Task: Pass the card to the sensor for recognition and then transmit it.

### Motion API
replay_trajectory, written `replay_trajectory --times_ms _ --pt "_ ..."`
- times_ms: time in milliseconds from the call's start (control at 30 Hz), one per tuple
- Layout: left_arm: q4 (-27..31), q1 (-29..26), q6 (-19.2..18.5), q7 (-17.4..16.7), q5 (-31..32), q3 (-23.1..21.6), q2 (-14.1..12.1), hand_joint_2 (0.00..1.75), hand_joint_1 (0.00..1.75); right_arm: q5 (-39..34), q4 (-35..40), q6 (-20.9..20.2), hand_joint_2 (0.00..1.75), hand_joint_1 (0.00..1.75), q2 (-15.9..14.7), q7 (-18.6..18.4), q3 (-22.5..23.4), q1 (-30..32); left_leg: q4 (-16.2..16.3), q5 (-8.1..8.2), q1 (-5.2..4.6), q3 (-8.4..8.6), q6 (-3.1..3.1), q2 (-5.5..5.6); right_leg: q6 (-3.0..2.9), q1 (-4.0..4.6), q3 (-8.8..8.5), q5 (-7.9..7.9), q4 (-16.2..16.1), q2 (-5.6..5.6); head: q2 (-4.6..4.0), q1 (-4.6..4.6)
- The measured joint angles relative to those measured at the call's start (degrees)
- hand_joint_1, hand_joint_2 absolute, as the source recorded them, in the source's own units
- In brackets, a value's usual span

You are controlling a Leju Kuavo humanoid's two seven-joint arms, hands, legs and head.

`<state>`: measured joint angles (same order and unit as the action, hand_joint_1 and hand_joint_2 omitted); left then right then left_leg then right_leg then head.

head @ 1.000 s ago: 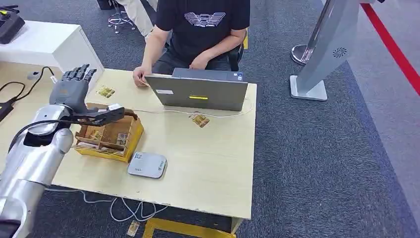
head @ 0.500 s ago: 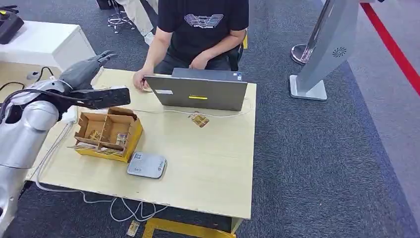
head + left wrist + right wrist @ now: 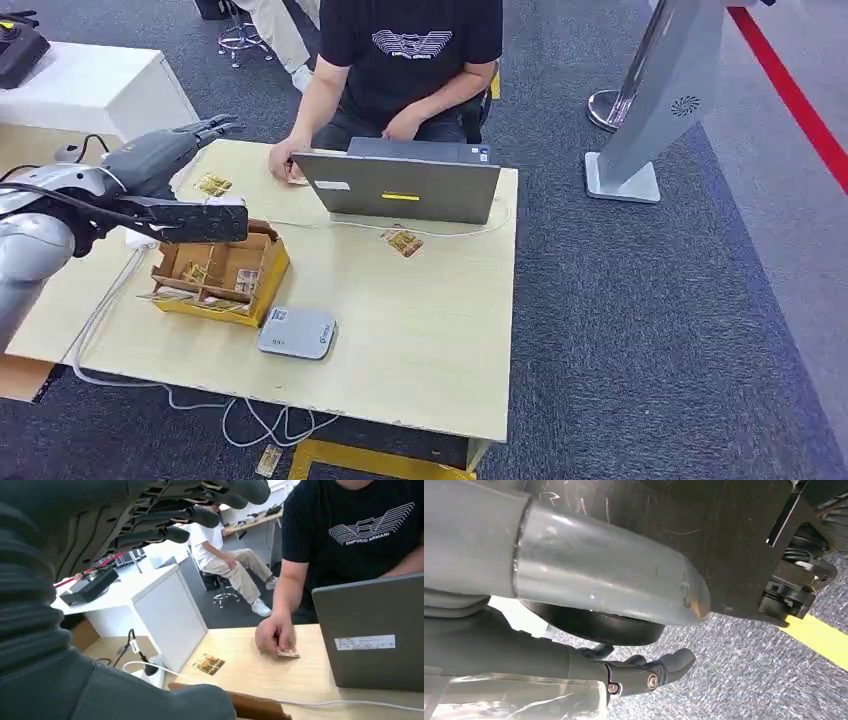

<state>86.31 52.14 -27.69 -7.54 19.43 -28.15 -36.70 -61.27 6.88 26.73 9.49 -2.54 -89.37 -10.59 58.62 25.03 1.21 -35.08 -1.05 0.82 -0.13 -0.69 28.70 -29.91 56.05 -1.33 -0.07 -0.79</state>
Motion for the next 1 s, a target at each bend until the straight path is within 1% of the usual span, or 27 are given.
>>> replay_trajectory --times_ms 67,133,267,300,367,500,633,733,833,933,1000 --pt "0.39 0.00 -0.13 0.02 -0.66 -0.35 -0.57 1.75 0.00 -0.13 0.00 0.00 0.00 0.00 0.00 0.18 0.00 0.00 0.00 0.00 0.00 0.00 0.00 -0.01 0.00 0.00 -0.01 0.00 0.00 -0.01 0.00 -0.02" --pt "1.57 -0.07 -0.81 0.02 -3.68 -1.05 -2.15 1.75 0.00 -0.42 0.00 0.00 0.00 0.00 0.00 0.20 0.00 0.02 0.00 0.00 0.00 0.00 0.00 -0.05 0.00 0.00 0.01 0.00 0.00 -0.05 0.00 0.00" --pt "6.08 -1.34 -1.42 -1.01 -9.40 -2.30 -6.21 1.75 0.00 -1.22 0.00 0.00 0.00 0.00 -0.13 0.50 0.00 0.09 0.00 0.02 0.00 -0.01 0.00 -0.05 0.00 0.00 0.03 -0.01 0.00 -0.05 0.00 -0.02" --pt "7.22 -1.78 -1.42 -1.09 -9.92 -2.69 -7.24 1.75 0.00 -1.36 0.00 0.00 0.00 0.00 -0.15 0.59 0.00 0.14 0.00 0.02 0.00 -0.01 0.00 -0.05 0.00 0.00 0.03 -0.01 0.00 -0.05 0.00 -0.02" --pt "9.59 -2.72 -1.16 -1.70 -10.01 -3.56 -9.30 1.75 0.00 -1.75 0.00 0.00 0.00 0.00 -0.24 0.96 0.00 0.20 -0.01 0.02 0.00 -0.01 0.00 -0.05 0.00 0.00 0.05 -0.02 0.00 -0.04 0.00 -0.02" --pt "12.09 -3.76 -1.09 -1.81 -10.01 -4.63 -11.56 1.75 0.00 -1.77 0.00 0.00 0.00 0.00 -0.26 1.01 0.02 0.22 -0.03 0.02 0.01 -0.02 0.00 -0.03 0.00 0.00 0.15 -0.03 0.00 -0.02 0.00 0.00" --pt "13.70 -4.76 -1.07 -2.05 -13.11 -5.55 -13.98 1.75 0.00 -1.88 0.00 0.00 0.00 0.00 -0.26 1.03 0.02 0.23 -0.03 0.01 0.00 -0.02 0.00 -0.08 0.00 0.00 0.02 -0.01 0.01 -0.06 0.00 -0.02" --pt "14.92 -7.17 0.13 -1.84 -14.60 -5.79 -16.58 1.75 0.00 -1.92 0.00 0.00 0.00 0.00 -0.26 0.96 0.00 0.24 -0.03 0.01 0.00 -0.02 0.00 -0.11 0.00 0.00 0.04 -0.01 0.00 -0.09 0.00 0.00" --pt "16.33 -10.28 1.31 -1.11 -14.78 -5.79 -18.75 1.75 0.00 -1.92 0.00 0.00 0.00 0.00 -0.26 0.92 0.00 0.24 -0.03 0.02 0.00 -0.03 0.00 -0.09 0.01 0.00 0.15 -0.02 0.00 -0.07 0.00 -0.02" --pt "17.31 -11.94 1.53 -1.01 -14.36 -5.79 -20.18 1.75 0.00 -1.95 0.00 0.00 0.00 0.00 -0.26 0.92 0.00 0.23 -0.04 0.02 0.00 -0.05 0.00 -0.08 0.00 0.00 0.11 -0.02 0.00 -0.05 0.00 0.00" --pt "17.64 -13.16 2.43 -1.16 -13.31 -5.77 -21.01 1.75 0.00 -1.99 0.00 0.00 0.00 0.00 -0.26 0.92 0.00 0.23 -0.04 0.02 0.00 -0.04 0.00 -0.09 0.00 0.00 0.17 -0.02 0.00 -0.06 0.00 0.00"
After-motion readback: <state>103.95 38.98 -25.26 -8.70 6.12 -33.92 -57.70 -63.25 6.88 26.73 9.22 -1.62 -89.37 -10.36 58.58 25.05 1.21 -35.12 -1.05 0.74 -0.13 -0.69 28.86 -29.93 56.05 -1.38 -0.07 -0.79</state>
